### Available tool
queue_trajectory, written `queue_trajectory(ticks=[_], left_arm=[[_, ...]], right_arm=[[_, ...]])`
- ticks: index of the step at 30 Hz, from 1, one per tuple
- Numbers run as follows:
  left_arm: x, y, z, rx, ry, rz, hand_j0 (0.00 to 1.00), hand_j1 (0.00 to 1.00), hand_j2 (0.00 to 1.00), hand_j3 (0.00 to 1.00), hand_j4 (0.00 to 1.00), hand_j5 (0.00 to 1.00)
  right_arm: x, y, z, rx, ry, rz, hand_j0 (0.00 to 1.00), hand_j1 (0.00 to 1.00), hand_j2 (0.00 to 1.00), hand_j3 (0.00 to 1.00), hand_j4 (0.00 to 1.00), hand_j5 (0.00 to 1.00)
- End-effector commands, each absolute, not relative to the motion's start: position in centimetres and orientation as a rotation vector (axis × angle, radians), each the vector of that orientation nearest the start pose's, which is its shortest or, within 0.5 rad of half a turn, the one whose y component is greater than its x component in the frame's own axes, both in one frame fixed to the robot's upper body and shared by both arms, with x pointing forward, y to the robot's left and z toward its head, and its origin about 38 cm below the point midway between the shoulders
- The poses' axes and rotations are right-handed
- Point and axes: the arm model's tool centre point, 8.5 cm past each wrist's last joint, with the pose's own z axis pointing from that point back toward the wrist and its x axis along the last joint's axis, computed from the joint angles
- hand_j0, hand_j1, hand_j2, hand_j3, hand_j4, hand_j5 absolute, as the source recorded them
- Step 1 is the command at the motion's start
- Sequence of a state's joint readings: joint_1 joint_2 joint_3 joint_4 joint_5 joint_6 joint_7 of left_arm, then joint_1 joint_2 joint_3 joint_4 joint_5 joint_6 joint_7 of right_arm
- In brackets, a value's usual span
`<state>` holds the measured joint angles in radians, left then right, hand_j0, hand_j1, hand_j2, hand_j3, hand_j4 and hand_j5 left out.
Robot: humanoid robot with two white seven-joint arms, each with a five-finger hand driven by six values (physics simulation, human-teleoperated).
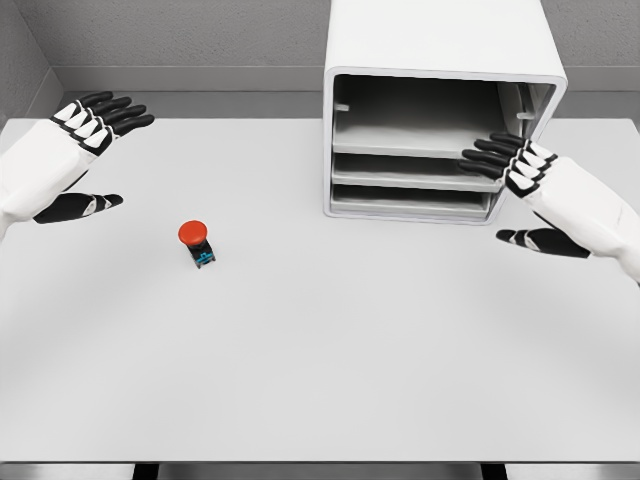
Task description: Slide open multi-storey tabletop storage cabinets and put open load switch and slide close multi-storey tabletop storage cabinets
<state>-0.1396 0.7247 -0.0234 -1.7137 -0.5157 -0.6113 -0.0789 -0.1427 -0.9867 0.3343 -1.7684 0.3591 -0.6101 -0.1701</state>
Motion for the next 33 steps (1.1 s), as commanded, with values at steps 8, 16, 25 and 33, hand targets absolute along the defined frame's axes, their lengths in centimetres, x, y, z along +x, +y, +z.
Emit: queue_trajectory(ticks=[8, 16, 25, 33], left_arm=[[36.4, 34.3, 24.8, 0.776, -1.976, -1.528, 1.0, 1.0, 1.0, 1.0, 1.0, 1.0], [37.0, 35.3, 23.0, 0.756, -1.914, -1.499, 1.0, 1.0, 1.0, 1.0, 1.0, 1.0], [37.2, 35.4, 22.4, 0.749, -1.915, -1.464, 1.0, 1.0, 1.0, 1.0, 1.0, 1.0], [37.2, 35.4, 22.4, 0.747, -1.915, -1.463, 1.0, 1.0, 1.0, 1.0, 1.0, 1.0]], right_arm=[[34.0, -32.8, 24.1, -0.519, -2.052, 1.585, 1.0, 1.0, 1.0, 1.0, 1.0, 1.0], [34.0, -32.0, 22.4, -0.439, -1.895, 1.747, 1.0, 1.0, 1.0, 1.0, 1.0, 1.0], [34.9, -30.0, 22.5, -0.399, -1.883, 1.798, 1.0, 1.0, 1.0, 1.0, 1.0, 1.0], [35.4, -29.4, 23.3, -0.39, -1.941, 1.754, 1.0, 1.0, 1.0, 1.0, 1.0, 1.0]])
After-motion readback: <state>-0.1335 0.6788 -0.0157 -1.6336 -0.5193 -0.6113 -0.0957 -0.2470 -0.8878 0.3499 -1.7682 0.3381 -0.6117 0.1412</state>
